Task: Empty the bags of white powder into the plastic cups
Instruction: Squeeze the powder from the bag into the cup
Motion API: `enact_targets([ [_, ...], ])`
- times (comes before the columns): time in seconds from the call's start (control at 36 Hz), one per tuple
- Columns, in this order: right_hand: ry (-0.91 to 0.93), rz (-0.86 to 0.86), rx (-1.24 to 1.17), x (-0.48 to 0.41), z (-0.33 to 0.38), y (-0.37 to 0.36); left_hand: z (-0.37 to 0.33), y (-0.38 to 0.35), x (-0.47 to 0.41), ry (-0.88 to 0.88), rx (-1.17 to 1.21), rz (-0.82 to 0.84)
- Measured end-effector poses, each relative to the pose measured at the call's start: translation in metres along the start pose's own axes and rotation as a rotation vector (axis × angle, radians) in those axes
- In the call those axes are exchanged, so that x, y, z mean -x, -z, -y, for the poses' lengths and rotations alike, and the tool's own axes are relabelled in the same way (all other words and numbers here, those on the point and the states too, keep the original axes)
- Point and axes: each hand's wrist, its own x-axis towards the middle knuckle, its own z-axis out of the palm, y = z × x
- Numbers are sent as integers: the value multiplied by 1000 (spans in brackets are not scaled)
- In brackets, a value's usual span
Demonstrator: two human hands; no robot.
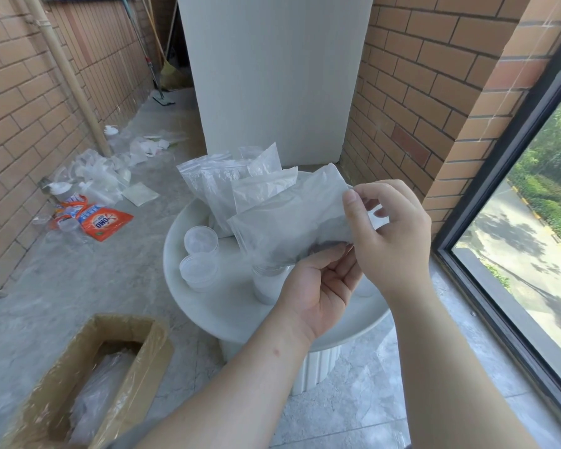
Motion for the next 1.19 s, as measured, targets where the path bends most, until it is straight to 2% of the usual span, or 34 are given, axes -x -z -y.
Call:
enact_targets([
  [1.19, 6, 14, 43, 2, -1, -1, 0, -1, 1, -11, 32, 38],
])
